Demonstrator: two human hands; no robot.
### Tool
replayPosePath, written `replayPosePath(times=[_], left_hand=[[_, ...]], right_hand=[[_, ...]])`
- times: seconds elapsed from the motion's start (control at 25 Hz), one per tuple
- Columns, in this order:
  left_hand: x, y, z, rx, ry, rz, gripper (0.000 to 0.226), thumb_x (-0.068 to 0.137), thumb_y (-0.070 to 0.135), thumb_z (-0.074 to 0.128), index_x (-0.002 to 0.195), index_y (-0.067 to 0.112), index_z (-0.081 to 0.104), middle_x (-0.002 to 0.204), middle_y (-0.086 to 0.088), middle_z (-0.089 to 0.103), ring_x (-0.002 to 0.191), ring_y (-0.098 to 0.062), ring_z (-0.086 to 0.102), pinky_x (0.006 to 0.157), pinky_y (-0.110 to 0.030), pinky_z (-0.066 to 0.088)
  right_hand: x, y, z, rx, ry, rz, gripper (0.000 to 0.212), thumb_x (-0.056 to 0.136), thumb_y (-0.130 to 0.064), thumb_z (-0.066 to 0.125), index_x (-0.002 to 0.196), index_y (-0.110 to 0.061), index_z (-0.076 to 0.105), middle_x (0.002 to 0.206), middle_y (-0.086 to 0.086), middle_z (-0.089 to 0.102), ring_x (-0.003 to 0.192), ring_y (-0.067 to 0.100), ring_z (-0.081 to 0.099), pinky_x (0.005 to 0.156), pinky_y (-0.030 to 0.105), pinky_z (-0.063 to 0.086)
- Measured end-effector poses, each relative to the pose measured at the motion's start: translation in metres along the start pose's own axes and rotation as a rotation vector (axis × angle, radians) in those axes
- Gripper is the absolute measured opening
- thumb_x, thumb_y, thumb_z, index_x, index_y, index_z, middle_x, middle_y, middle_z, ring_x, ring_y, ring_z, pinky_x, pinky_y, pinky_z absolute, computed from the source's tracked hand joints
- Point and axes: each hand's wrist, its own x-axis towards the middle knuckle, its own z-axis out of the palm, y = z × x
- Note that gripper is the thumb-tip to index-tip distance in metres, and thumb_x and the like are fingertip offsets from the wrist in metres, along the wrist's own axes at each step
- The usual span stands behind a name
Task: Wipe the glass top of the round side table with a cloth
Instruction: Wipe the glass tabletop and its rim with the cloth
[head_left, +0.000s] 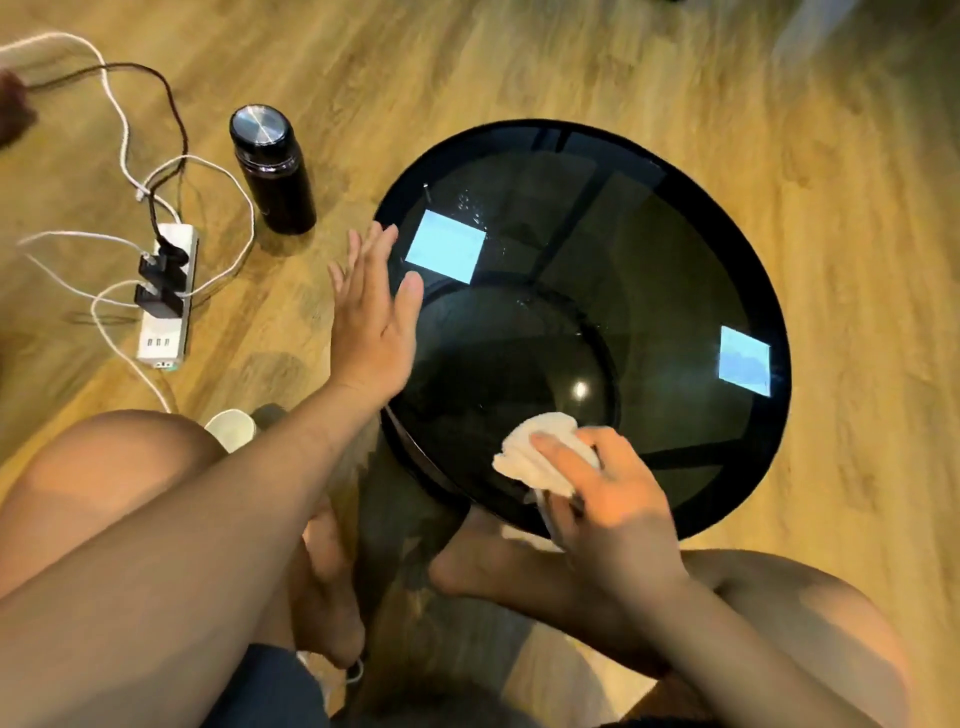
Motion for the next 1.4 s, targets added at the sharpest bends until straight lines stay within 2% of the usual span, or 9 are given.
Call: replayPosePath(times=[0.12, 0.24, 0.4, 0.6, 0.8, 0.92, 1.08, 1.24, 1.4], left_hand=[[0.001, -0.003, 0.003, 0.029, -0.02, 0.006, 0.056, 0.099, 0.036, 0.03, 0.152, 0.016, 0.027, 0.163, -0.009, 0.02, 0.152, -0.023, 0.002, 0.123, -0.046, -0.001], [-0.001, -0.001, 0.002, -0.04, -0.03, -0.002, 0.063, 0.095, 0.042, 0.027, 0.152, 0.017, 0.026, 0.164, -0.008, 0.019, 0.152, -0.02, 0.0, 0.123, -0.041, -0.004], [0.0, -0.005, 0.003, -0.053, -0.036, 0.018, 0.067, 0.095, 0.045, 0.022, 0.153, 0.011, 0.023, 0.164, -0.009, 0.019, 0.152, -0.021, 0.001, 0.122, -0.041, -0.007], [0.0, -0.008, 0.004, -0.021, -0.043, 0.036, 0.066, 0.097, 0.042, 0.025, 0.153, 0.008, 0.021, 0.164, -0.01, 0.018, 0.153, -0.022, 0.003, 0.122, -0.046, -0.006], [0.005, -0.008, 0.005, -0.033, -0.046, 0.004, 0.066, 0.098, 0.042, 0.027, 0.154, 0.009, 0.02, 0.165, -0.009, 0.015, 0.153, -0.021, 0.003, 0.122, -0.044, -0.006], [0.008, -0.003, 0.004, -0.089, -0.028, -0.043, 0.065, 0.097, 0.039, 0.034, 0.154, 0.011, 0.019, 0.165, -0.01, 0.013, 0.152, -0.021, 0.005, 0.122, -0.047, -0.003], [0.003, 0.004, -0.002, -0.162, 0.009, -0.036, 0.072, 0.091, 0.05, 0.029, 0.153, 0.013, 0.022, 0.164, -0.012, 0.014, 0.148, -0.014, 0.011, 0.121, -0.051, 0.002], [0.001, 0.004, -0.003, 0.257, -0.124, 0.107, 0.068, 0.095, 0.052, 0.021, 0.155, 0.019, 0.019, 0.166, -0.01, 0.007, 0.153, -0.023, -0.001, 0.118, -0.058, -0.009], [-0.003, 0.004, 0.0, 0.473, -0.192, 0.282, 0.067, 0.099, 0.053, 0.017, 0.156, 0.017, 0.016, 0.166, -0.012, 0.006, 0.152, -0.028, -0.002, 0.118, -0.057, -0.009]], right_hand=[[-0.004, -0.004, 0.01, -0.079, -0.005, 0.039, 0.058, 0.068, -0.024, 0.076, 0.123, -0.025, 0.055, 0.11, 0.012, 0.056, 0.085, 0.033, 0.061, 0.066, 0.036, 0.051], [0.052, -0.048, 0.028, -0.092, 0.048, -0.128, 0.044, 0.075, -0.031, 0.069, 0.117, -0.021, 0.058, 0.1, 0.014, 0.056, 0.076, 0.03, 0.055, 0.059, 0.039, 0.05], [0.138, -0.064, 0.035, -0.045, 0.043, -0.217, 0.032, 0.083, -0.033, 0.056, 0.111, -0.016, 0.06, 0.099, 0.015, 0.055, 0.077, 0.031, 0.05, 0.065, 0.043, 0.047], [0.26, -0.068, 0.05, -0.093, 0.236, -0.072, 0.033, 0.091, -0.034, 0.052, 0.122, -0.022, 0.056, 0.107, 0.012, 0.053, 0.092, 0.031, 0.055, 0.074, 0.045, 0.047], [0.343, -0.048, 0.052, -0.171, 0.181, 0.103, 0.041, 0.091, -0.027, 0.052, 0.132, -0.024, 0.046, 0.126, 0.013, 0.049, 0.112, 0.034, 0.051, 0.083, 0.043, 0.04], [0.305, -0.063, 0.048, -0.125, 0.12, 0.036, 0.037, 0.092, -0.033, 0.049, 0.128, -0.022, 0.049, 0.122, 0.012, 0.05, 0.103, 0.033, 0.057, 0.074, 0.037, 0.04], [0.153, -0.065, 0.029, 0.063, 0.0, -0.221, 0.031, 0.087, -0.029, 0.059, 0.117, -0.021, 0.058, 0.101, 0.006, 0.054, 0.08, 0.026, 0.058, 0.063, 0.033, 0.049], [0.009, -0.019, 0.003, -0.019, -0.168, -0.207, 0.042, 0.079, -0.042, 0.055, 0.119, -0.029, 0.056, 0.101, 0.002, 0.052, 0.076, 0.022, 0.054, 0.063, 0.03, 0.042], [0.018, 0.001, 0.001, -0.125, -0.103, -0.198, 0.037, 0.082, -0.04, 0.054, 0.114, -0.023, 0.053, 0.093, 0.007, 0.051, 0.074, 0.025, 0.05, 0.062, 0.034, 0.039]])
